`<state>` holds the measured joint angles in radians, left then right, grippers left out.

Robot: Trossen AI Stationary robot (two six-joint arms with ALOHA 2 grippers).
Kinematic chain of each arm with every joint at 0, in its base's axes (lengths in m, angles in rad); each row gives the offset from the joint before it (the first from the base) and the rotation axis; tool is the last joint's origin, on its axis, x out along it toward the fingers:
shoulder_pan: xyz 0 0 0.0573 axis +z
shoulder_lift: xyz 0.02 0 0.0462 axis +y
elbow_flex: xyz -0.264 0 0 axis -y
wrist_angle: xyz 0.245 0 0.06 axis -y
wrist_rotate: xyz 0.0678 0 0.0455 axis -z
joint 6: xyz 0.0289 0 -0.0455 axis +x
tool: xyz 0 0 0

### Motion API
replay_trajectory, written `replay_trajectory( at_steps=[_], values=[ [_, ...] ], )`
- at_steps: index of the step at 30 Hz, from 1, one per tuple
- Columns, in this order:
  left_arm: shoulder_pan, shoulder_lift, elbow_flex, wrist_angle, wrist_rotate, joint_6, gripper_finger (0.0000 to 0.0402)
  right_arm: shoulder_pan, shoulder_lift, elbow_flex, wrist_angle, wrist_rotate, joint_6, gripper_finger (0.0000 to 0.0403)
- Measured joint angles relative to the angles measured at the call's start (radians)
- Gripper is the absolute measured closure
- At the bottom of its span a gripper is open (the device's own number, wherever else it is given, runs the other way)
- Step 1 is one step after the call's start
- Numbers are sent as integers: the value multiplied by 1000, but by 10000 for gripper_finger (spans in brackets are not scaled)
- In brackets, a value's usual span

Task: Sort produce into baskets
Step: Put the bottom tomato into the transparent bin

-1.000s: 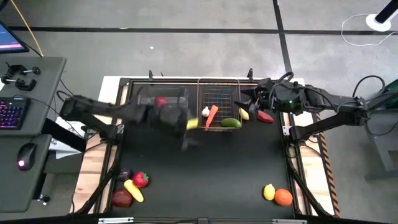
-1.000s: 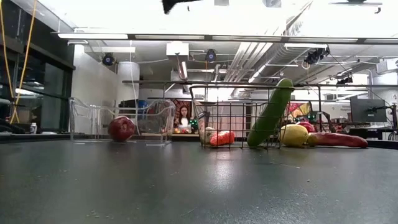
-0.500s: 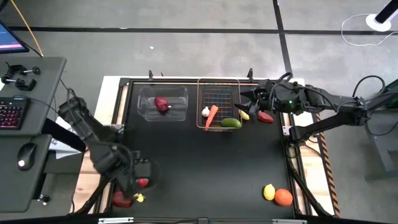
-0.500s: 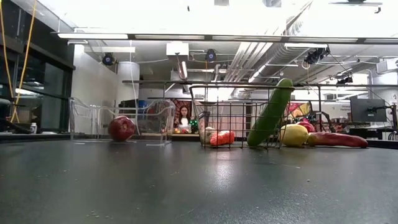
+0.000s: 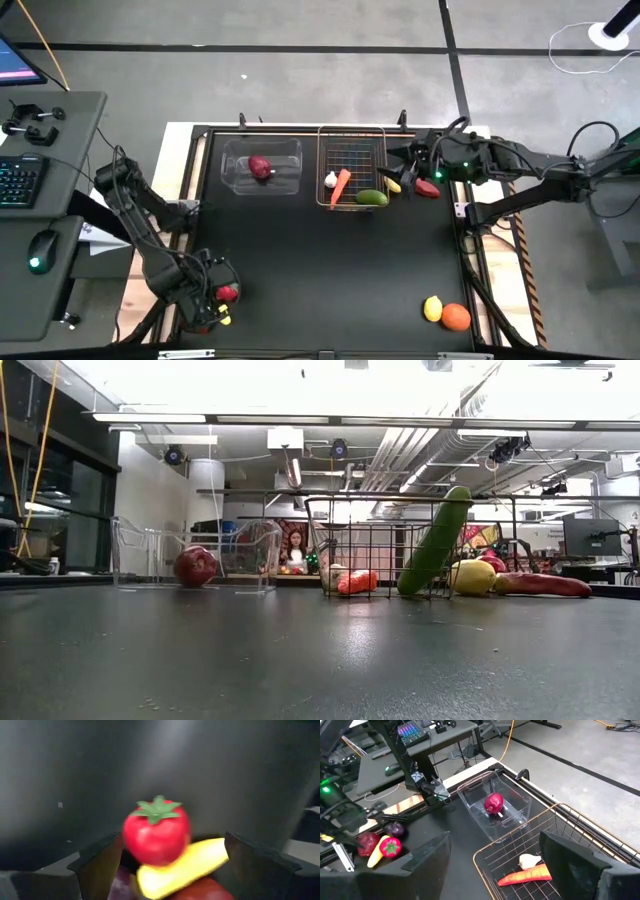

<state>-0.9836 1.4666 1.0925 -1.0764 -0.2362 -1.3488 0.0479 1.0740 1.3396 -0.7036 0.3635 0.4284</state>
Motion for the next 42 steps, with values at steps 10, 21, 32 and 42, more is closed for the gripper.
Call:
replay_trajectory(
  at_steps=[10, 21, 32, 42],
  values=[
    [-13, 0, -135, 141, -15, 105, 62, 0, 0, 0, -20, 0, 0, 108],
    [-12, 0, -261, 215, 24, 42, 62, 0, 0, 0, -45, 1, -3, 108],
    [39, 0, -359, 300, 32, 41, 62, 0, 0, 0, -57, 15, -1, 108],
    [142, -100, -312, 374, -11, 181, 100, 0, 0, 0, -44, 18, 0, 108]
  ],
)
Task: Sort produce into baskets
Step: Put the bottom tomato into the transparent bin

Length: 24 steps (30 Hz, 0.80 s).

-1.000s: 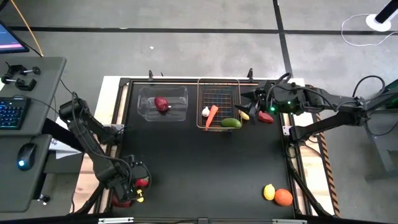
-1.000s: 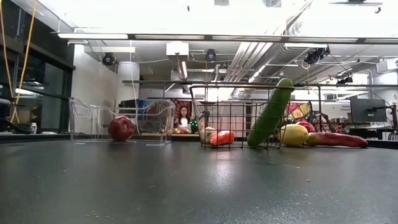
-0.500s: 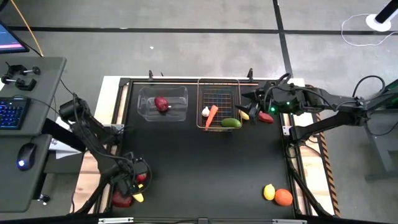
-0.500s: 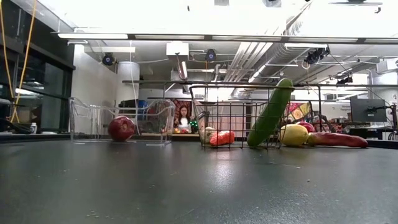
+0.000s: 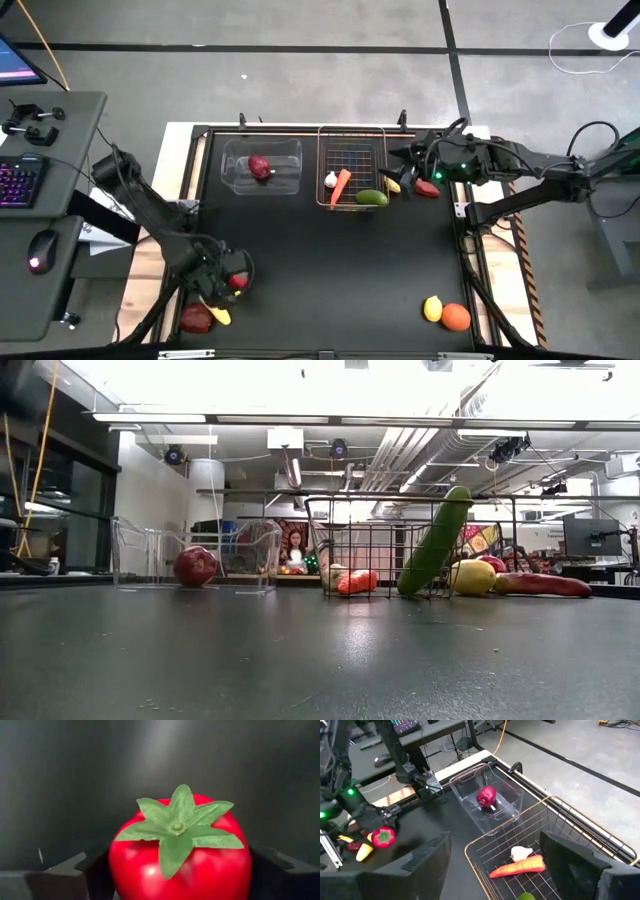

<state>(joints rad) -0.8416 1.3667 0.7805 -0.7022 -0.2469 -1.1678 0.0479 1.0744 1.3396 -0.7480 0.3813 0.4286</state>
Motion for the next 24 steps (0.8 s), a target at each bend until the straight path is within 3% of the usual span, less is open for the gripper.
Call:
replay_trajectory(
  at_steps=[7, 11, 18, 24],
  values=[
    [235, -160, 117, 24, -298, 311, 115, 0, 0, 0, 70, 16, -33, 108],
    [445, -178, 156, 93, -360, 609, 116, -3, 0, 0, 104, 71, -37, 108],
    [881, -121, 139, 100, -312, 923, 117, -4, 0, 0, 126, 170, -36, 108],
    [1183, -26, 129, 103, -138, 938, 105, -4, 0, 0, 126, 186, -9, 108]
  ],
)
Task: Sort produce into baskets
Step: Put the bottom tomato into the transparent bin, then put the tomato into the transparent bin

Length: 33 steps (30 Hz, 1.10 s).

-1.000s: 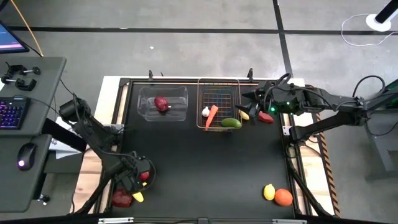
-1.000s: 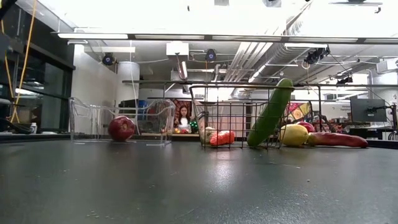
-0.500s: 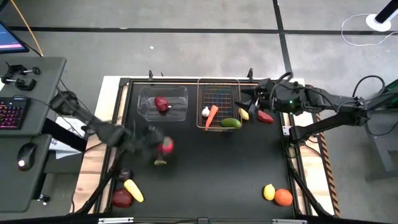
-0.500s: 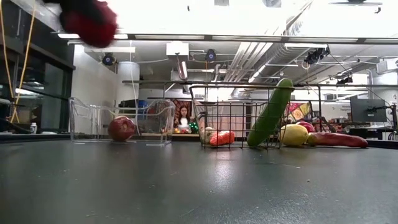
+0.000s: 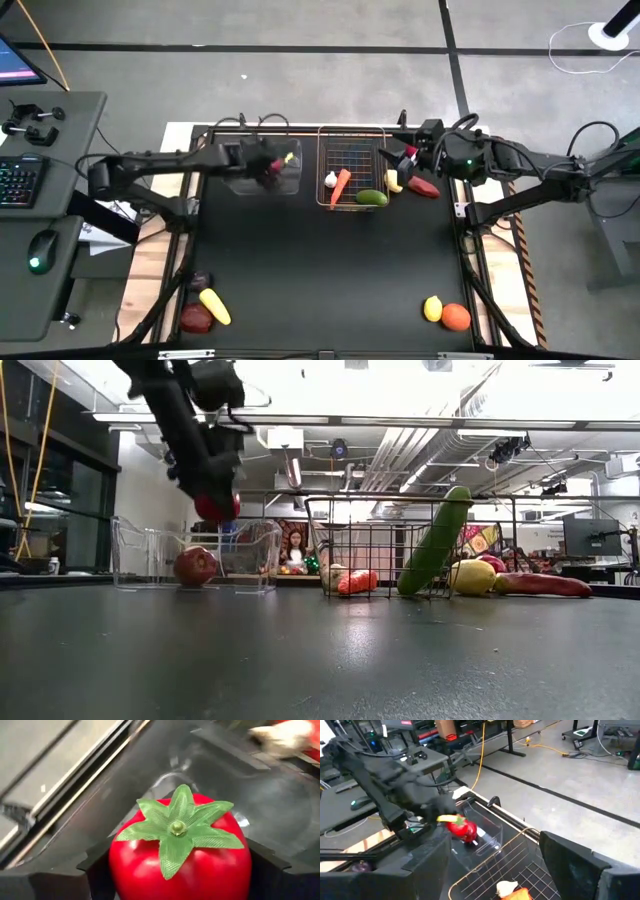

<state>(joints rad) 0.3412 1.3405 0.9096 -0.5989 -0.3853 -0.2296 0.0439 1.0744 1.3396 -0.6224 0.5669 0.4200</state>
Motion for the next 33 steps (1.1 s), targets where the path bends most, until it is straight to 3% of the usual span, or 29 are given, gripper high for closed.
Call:
replay_trajectory(
  at_steps=[4, 11, 21, 25, 29, 33],
  values=[
    [84, 23, 0, -33, 43, -48, 96, 0, 0, 0, 0, 0, 19, 108],
    [132, 22, 0, -18, 200, 90, 90, 0, 0, 0, 0, 0, 28, 108],
    [171, 22, 24, -47, 220, 101, 9, 0, 0, 0, -1, 5, 25, 108],
    [169, 22, 78, -43, 257, 91, 10, 0, 0, 0, -8, 5, 25, 108],
    [168, 7, 141, -57, 407, -29, 11, 0, 0, 0, -103, -33, 33, 108],
    [105, -68, 128, -9, 524, -85, 11, -1, 0, 0, -329, -18, 173, 108]
  ],
)
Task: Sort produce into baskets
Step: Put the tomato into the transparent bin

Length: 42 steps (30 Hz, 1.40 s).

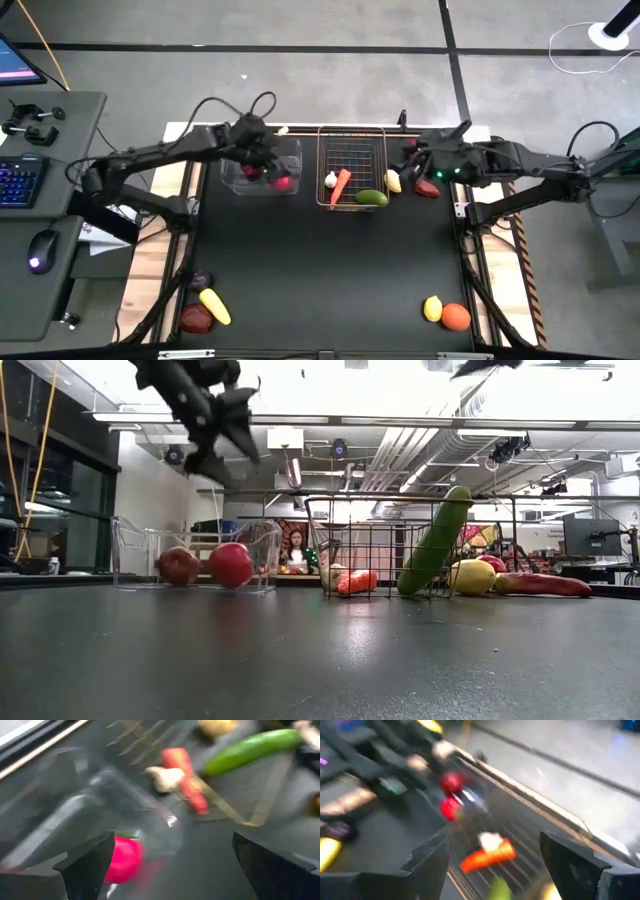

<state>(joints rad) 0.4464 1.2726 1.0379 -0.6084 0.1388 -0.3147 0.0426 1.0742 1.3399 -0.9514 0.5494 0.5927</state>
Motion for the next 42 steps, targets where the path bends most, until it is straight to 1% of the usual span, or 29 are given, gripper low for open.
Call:
replay_trajectory(
  at_steps=[2, 4, 6, 7, 9, 11, 13, 14, 17, 19, 21, 23, 26, 31, 35, 39, 42],
  values=[
    [-62, -54, -34, 61, -1, -36, 11, -8, 0, 0, -147, 39, 140, 108],
    [-135, -108, -77, 150, -28, -94, 11, -27, 0, 0, -320, 93, 343, 108],
    [-218, -160, -129, 264, -87, -162, 11, -63, 0, 0, -465, 122, 526, 108],
    [-257, -182, -153, 315, -124, -191, 11, -90, -1, -4, -511, 129, 587, 108],
    [-327, -214, -198, 407, -207, -235, 11, -164, -3, -27, -540, 129, 647, 108],
    [-378, -233, -225, 460, -304, -272, 11, -260, -1, -61, -515, 107, 648, 108],
    [-407, -245, -235, 483, -385, -307, 11, -373, 5, -113, -434, 54, 589, 108],
    [-413, -251, -237, 485, -410, -321, 11, -433, 11, -144, -377, 17, 541, 108],
    [-404, -273, -237, 482, -437, -371, 11, -610, 42, -238, -211, -78, 395, 108],
    [-372, -295, -237, 470, -435, -419, 11, -728, 72, -292, -128, -132, 374, 108],
    [-321, -324, -237, 462, -414, -464, 11, -827, 109, -339, -49, -204, 381, 108],
    [-259, -355, -237, 464, -367, -469, 11, -899, 144, -372, 36, -273, 399, 108],
    [-156, -395, -237, 466, -282, -468, 11, -953, 185, -394, 127, -346, 452, 108],
    [9, -411, -237, 518, -110, -409, 11, -960, 228, -392, 206, -356, 536, 108],
    [129, -379, -236, 586, 55, -392, 11, -959, 241, -392, 257, -341, 537, 108],
    [210, -336, -236, 630, 217, -416, 11, -959, 244, -392, 291, -336, 503, 108],
    [246, -304, -236, 631, 285, -416, 11, -959, 244, -392, 309, -315, 492, 108]
  ],
)
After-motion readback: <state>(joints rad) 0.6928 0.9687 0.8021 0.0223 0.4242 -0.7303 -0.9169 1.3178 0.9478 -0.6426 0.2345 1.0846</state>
